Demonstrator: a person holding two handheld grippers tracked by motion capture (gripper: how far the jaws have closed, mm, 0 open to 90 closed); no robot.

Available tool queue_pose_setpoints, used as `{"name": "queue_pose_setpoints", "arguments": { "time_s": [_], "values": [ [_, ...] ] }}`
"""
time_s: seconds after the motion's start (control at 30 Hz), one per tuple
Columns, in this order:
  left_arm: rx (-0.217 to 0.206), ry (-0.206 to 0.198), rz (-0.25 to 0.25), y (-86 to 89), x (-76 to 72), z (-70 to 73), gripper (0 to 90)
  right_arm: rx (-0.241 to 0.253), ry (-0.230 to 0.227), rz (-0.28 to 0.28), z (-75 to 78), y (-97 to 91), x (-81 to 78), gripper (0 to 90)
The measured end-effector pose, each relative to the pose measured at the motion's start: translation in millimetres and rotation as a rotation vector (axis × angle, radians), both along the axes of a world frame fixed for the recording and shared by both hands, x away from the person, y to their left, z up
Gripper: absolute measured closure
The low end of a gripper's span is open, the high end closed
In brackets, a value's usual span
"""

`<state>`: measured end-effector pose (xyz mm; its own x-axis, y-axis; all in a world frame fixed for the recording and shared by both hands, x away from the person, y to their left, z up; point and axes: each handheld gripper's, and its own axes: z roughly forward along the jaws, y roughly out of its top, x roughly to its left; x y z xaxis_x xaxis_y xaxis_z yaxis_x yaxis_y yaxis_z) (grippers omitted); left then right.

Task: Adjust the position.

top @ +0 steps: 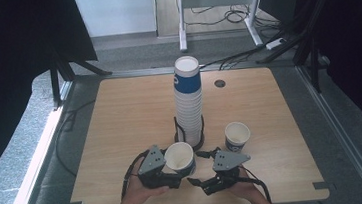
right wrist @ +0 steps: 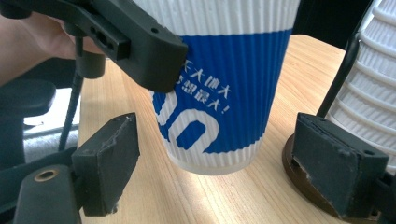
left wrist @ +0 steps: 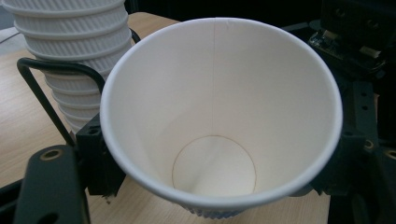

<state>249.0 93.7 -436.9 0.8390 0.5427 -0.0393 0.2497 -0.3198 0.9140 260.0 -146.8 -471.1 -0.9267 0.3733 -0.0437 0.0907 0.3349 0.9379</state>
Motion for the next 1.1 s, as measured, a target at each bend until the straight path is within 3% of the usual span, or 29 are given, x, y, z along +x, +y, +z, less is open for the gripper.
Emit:
{"name": "queue_pose_setpoints", "arguments": {
  "time_s": [0.07,0.2,0.47,0.63,0.7,0.93,1.1],
  "values": [
    [0.035,-0.015,0.008,-2.9,-1.7,0.5,20.7,-0.010,-0.022,-0.015,-1.0,1.3,-1.2,16.2],
    [0.081,-0.028,0.013,-7.1,-4.2,1.0,20.7,-0.016,-0.021,-0.012,-2.9,3.0,-1.0,16.4],
    [0.128,-0.033,0.003,-12.9,-6.9,0.5,20.6,-0.028,-0.008,-0.007,-6.8,6.3,-0.1,16.1],
    [0.202,-0.071,-0.012,-18.6,-11.2,-0.2,20.5,-0.035,-0.008,-0.003,-9.5,11.4,-1.0,16.2],
    [0.220,-0.080,-0.026,-21.1,-13.1,0.1,20.5,-0.044,-0.028,-0.009,-11.4,14.9,-2.6,17.8],
    [0.240,-0.081,-0.046,-24.4,-15.3,-0.1,20.2,-0.065,-0.075,-0.007,-15.4,23.1,-7.1,24.2],
    [0.231,-0.067,-0.045,-24.9,-14.6,-1.1,19.5,-0.075,-0.078,0.005,-14.9,21.5,-6.8,25.3]
  ]
}}
